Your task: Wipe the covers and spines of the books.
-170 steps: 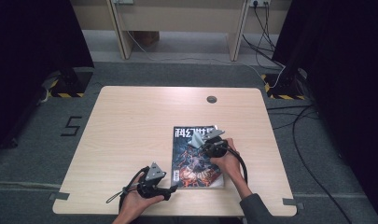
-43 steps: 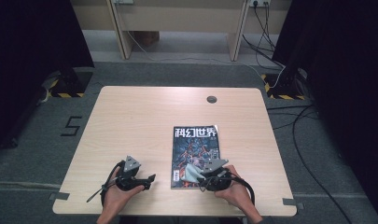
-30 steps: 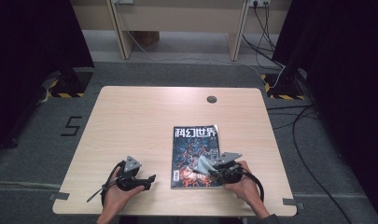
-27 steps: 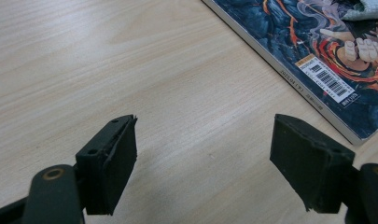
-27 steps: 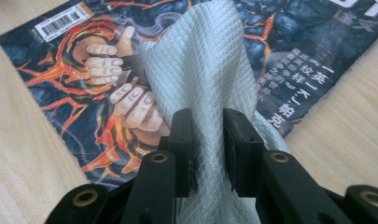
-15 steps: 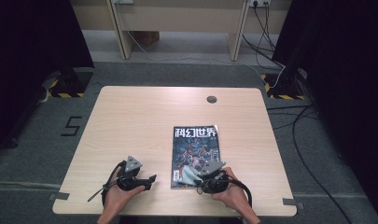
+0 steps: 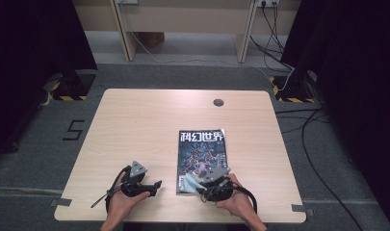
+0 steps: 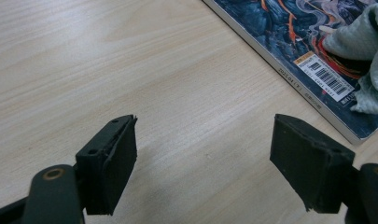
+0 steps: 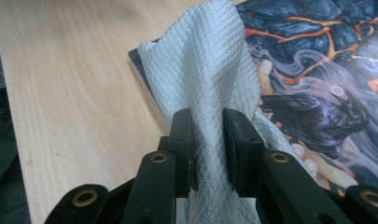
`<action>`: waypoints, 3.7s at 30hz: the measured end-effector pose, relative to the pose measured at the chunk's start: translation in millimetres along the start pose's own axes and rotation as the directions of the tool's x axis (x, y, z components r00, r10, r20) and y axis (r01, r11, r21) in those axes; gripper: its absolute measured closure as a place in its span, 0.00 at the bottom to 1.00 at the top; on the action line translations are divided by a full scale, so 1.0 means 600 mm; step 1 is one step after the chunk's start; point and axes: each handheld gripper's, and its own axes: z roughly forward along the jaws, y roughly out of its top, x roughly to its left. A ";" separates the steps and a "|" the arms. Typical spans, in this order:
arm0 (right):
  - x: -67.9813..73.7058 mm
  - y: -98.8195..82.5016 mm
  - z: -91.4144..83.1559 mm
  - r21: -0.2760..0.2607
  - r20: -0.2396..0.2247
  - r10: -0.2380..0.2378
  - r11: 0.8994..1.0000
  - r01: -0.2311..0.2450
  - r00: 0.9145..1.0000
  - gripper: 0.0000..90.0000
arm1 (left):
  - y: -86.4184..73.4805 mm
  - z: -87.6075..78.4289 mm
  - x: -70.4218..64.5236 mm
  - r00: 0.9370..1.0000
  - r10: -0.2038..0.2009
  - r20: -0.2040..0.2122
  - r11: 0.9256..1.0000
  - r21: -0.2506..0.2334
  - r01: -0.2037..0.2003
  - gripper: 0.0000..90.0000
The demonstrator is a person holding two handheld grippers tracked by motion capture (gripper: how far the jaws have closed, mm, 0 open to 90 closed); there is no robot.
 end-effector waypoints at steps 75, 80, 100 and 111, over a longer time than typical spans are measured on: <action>-0.289 0.056 0.030 -0.006 0.399 0.281 0.953 -0.304 0.873 0.83 | 0.011 0.056 -0.095 0.992 0.052 0.114 0.998 -0.050 -0.047 0.23; -0.295 0.067 0.037 0.004 0.417 0.283 0.950 -0.314 0.864 0.84 | 0.011 0.056 -0.095 0.992 0.055 0.113 0.997 -0.053 -0.050 0.23; -0.247 0.116 0.085 0.027 0.358 0.182 0.978 -0.205 0.916 0.84 | 0.011 0.057 -0.094 0.992 0.053 0.118 0.998 -0.049 -0.047 0.23; -0.222 0.153 0.122 0.010 0.327 0.179 0.981 -0.193 0.928 0.85 | 0.013 0.057 -0.091 0.990 0.059 0.127 0.998 -0.044 -0.054 0.23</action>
